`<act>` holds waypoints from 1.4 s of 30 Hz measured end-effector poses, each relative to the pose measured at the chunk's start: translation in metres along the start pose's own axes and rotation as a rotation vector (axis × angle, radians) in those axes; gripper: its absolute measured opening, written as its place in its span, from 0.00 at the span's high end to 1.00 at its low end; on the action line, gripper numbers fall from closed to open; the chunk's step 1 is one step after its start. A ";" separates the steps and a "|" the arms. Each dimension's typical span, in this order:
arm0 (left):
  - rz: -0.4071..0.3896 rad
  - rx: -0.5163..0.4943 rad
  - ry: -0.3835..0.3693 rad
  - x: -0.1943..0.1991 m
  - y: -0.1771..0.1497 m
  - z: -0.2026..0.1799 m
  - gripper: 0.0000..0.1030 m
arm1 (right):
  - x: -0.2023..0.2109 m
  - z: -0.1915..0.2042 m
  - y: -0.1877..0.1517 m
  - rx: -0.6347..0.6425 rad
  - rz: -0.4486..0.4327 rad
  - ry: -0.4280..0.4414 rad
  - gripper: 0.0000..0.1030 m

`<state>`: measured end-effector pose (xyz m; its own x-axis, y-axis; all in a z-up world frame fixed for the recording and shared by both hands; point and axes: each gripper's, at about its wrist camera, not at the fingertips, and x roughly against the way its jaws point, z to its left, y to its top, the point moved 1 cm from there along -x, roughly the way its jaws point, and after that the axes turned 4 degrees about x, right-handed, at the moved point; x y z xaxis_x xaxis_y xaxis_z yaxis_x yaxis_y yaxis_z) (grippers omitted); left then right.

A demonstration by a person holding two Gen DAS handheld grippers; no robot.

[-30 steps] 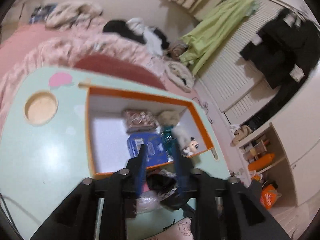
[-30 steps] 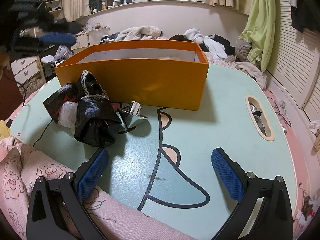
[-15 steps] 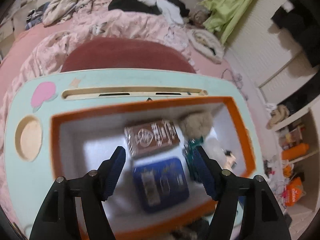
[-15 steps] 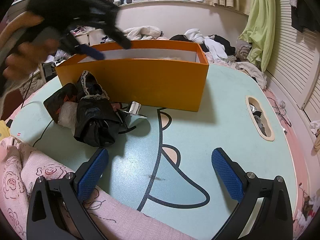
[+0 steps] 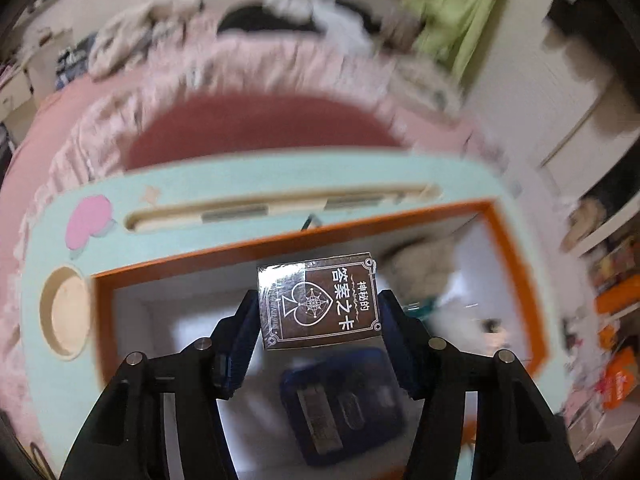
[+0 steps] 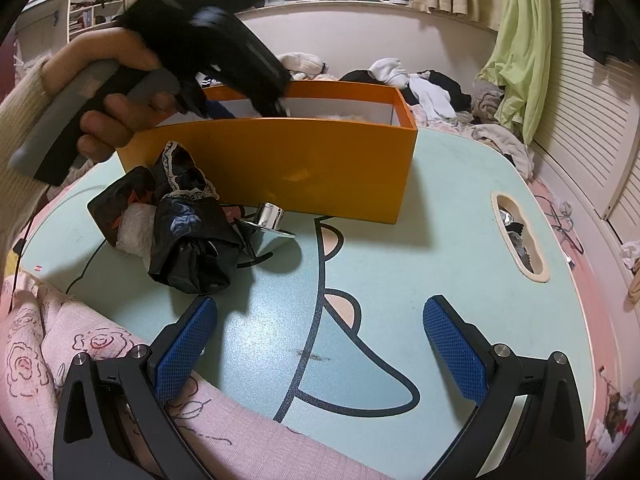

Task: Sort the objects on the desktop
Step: 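Lift the card deck out with the left tool and stand it on the table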

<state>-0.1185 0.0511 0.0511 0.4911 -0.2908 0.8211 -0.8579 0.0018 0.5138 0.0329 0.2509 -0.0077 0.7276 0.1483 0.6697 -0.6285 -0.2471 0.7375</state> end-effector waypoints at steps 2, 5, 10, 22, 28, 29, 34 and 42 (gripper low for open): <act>-0.073 -0.002 -0.087 0.034 -0.013 0.001 0.44 | 0.000 0.000 -0.001 0.000 0.000 0.000 0.01; -0.095 -0.001 -0.209 0.074 -0.043 0.004 0.44 | 0.000 0.001 0.000 0.000 0.000 0.000 0.01; -0.051 -0.017 -0.244 0.088 -0.097 0.014 0.44 | 0.001 0.003 -0.002 -0.001 0.000 -0.001 0.01; -0.294 -0.012 -0.211 0.099 -0.121 0.030 0.17 | 0.001 0.006 -0.002 -0.001 -0.001 -0.001 0.01; -0.196 -0.055 -0.174 0.088 -0.159 0.057 0.17 | 0.002 0.008 -0.002 -0.001 -0.001 -0.001 0.01; -0.171 -0.083 -0.160 0.083 -0.168 0.057 0.17 | 0.001 0.008 -0.001 -0.001 -0.001 -0.001 0.01; -0.157 -0.264 0.042 0.059 -0.194 0.040 0.03 | 0.001 0.011 -0.001 0.002 0.000 -0.006 0.01; -0.207 -0.216 0.082 0.048 -0.179 0.042 0.00 | 0.001 0.015 0.000 0.001 0.000 -0.007 0.01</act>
<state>0.0524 -0.0036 -0.0119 0.6703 -0.2280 0.7062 -0.6907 0.1563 0.7060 0.0376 0.2369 -0.0086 0.7297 0.1418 0.6689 -0.6280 -0.2479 0.7376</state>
